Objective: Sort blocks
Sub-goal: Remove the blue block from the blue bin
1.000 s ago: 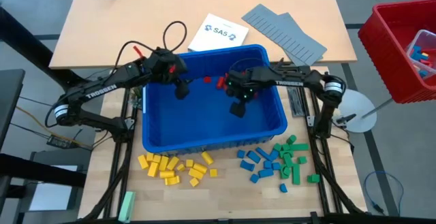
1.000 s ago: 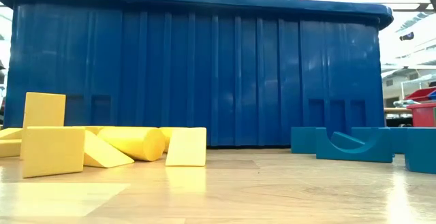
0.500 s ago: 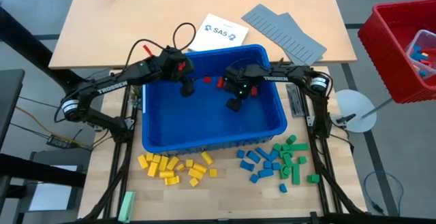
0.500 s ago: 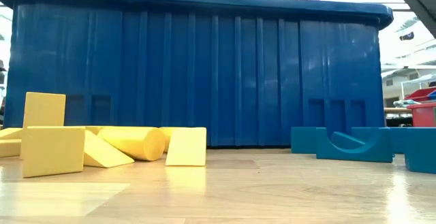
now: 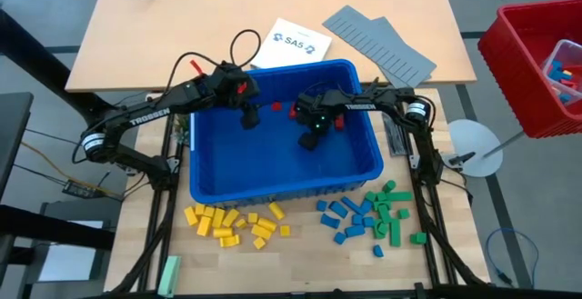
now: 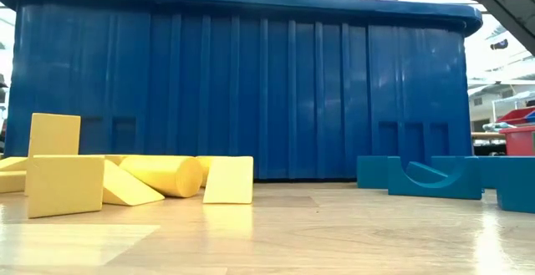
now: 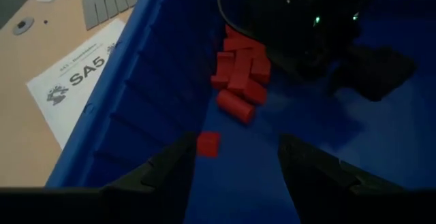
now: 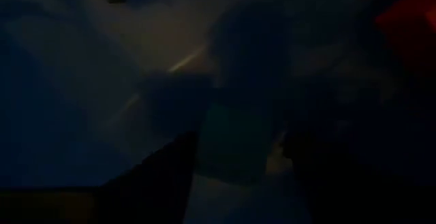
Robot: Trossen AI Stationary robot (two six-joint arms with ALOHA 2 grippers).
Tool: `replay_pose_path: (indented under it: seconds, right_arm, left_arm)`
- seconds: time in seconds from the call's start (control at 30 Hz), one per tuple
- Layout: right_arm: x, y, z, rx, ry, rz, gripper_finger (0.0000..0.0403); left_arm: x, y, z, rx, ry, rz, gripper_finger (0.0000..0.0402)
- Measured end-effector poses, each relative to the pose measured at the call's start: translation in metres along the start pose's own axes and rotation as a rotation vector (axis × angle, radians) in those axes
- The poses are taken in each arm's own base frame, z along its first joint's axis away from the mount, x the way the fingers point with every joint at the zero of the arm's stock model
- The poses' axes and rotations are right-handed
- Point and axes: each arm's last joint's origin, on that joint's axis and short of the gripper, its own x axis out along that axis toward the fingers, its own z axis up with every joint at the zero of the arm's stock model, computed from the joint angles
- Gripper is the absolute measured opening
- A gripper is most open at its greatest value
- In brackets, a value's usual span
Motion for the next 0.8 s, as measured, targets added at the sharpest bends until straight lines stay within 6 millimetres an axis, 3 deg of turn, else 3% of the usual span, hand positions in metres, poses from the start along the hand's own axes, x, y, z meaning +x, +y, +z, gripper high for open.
replay_pose_path:
  seconds: [0.23,0.37,0.6,0.8]
  right_arm:
    - [-0.002,-0.001,-0.001,-0.054,0.0,-0.029,0.0119]
    - [-0.017,0.0,-0.005,-0.091,-0.011,-0.033,0.0117]
    - [-0.096,0.019,-0.02,-0.139,-0.189,0.005,0.0117]
    - [-0.177,0.052,-0.067,-0.116,-0.326,0.126,0.0117]
  left_arm:
    - [0.0,0.0,0.0,-0.046,0.0,0.002,0.0219]
    - [0.0,0.0,0.0,-0.072,0.0,0.002,0.0219]
    - [0.003,-0.001,0.004,-0.078,-0.045,-0.014,0.0219]
    - [0.007,-0.004,0.005,-0.074,-0.052,-0.073,0.0219]
